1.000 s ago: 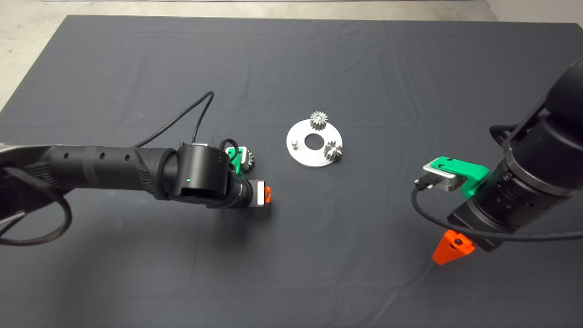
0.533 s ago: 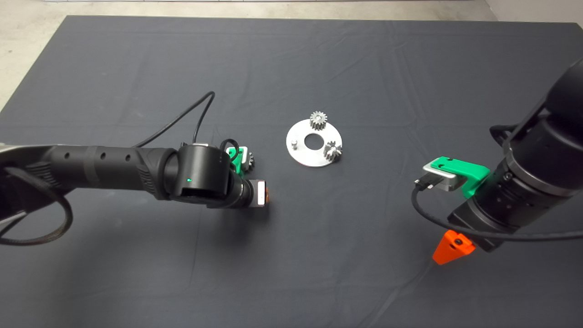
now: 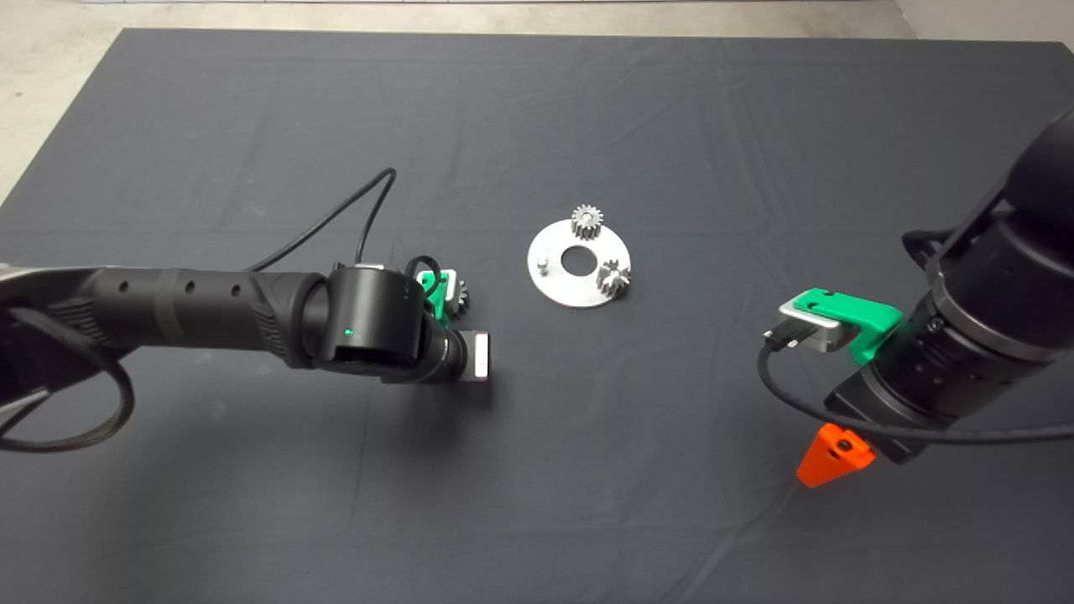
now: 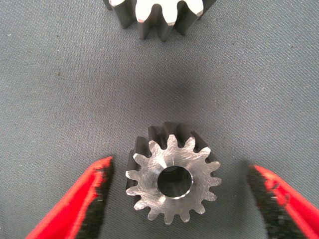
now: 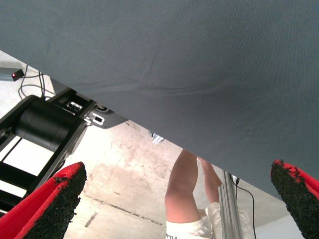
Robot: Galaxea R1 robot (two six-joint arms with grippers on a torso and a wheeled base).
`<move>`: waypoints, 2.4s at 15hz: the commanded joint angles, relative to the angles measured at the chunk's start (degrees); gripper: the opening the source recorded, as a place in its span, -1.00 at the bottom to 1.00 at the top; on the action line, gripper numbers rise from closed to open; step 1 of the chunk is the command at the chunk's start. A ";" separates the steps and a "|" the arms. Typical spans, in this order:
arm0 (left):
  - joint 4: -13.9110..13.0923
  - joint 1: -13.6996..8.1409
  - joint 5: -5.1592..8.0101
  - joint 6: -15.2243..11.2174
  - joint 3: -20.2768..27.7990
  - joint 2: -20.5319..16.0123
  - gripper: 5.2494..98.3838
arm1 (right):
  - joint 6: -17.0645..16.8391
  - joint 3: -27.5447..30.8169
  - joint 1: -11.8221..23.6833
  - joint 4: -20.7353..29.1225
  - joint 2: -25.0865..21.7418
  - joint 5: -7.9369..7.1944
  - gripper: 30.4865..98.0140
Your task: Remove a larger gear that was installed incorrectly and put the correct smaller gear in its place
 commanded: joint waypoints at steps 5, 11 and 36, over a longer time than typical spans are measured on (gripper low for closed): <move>0.76 -0.26 2.55 1.80 0.24 0.18 0.19 | -0.05 0.41 1.45 0.64 -0.01 -6.04 0.99; 0.76 -0.26 2.65 1.80 0.24 0.09 0.07 | -0.05 0.41 1.45 0.64 -0.08 -6.04 0.99; -0.30 -5.99 3.51 4.26 2.26 0.97 -0.35 | 0.04 0.41 1.45 0.55 0.01 -6.04 0.99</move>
